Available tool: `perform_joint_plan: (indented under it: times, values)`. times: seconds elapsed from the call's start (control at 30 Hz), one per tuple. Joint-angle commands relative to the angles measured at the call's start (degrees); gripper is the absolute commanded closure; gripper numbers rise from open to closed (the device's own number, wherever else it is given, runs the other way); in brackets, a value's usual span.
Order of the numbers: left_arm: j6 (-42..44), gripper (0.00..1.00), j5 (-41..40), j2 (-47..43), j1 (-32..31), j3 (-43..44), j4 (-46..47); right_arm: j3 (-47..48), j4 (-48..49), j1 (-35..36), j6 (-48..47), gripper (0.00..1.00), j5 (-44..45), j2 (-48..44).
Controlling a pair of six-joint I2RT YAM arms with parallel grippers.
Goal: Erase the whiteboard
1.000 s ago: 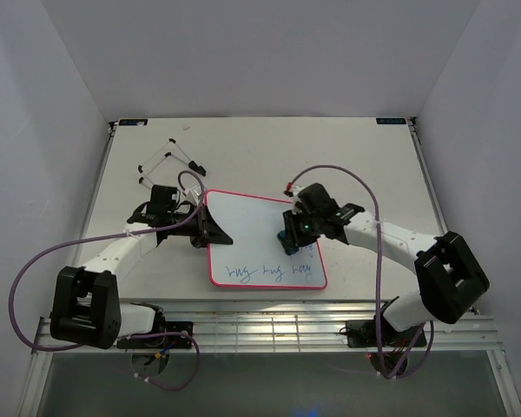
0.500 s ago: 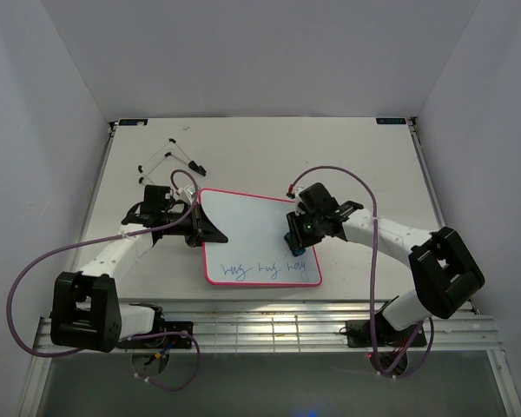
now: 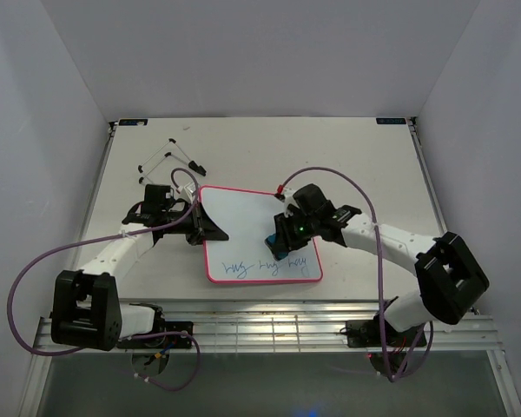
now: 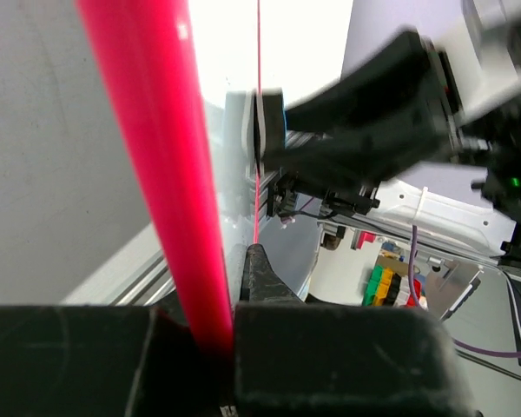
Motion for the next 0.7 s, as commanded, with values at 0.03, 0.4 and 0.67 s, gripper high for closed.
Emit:
perform_joint_plan:
  times: [0.03, 0.4, 0.67]
  values:
    - [7.74, 1.0, -11.35, -0.99, -0.93, 1.12, 7.51, -5.67, -8.74, -11.67, -3.14, 0.88, 6.34, 5.68]
    - [8.18, 1.0, -9.77, -0.11, -0.93, 0.86, 7.52, 7.4, -12.5, -21.45, -13.25, 0.88, -4.4, 20.08]
    - [8.35, 1.0, -10.38, -0.02, -1.02, 1.21, 7.25, 8.83, -18.5, -22.95, -11.68, 0.91, 16.96, 23.26]
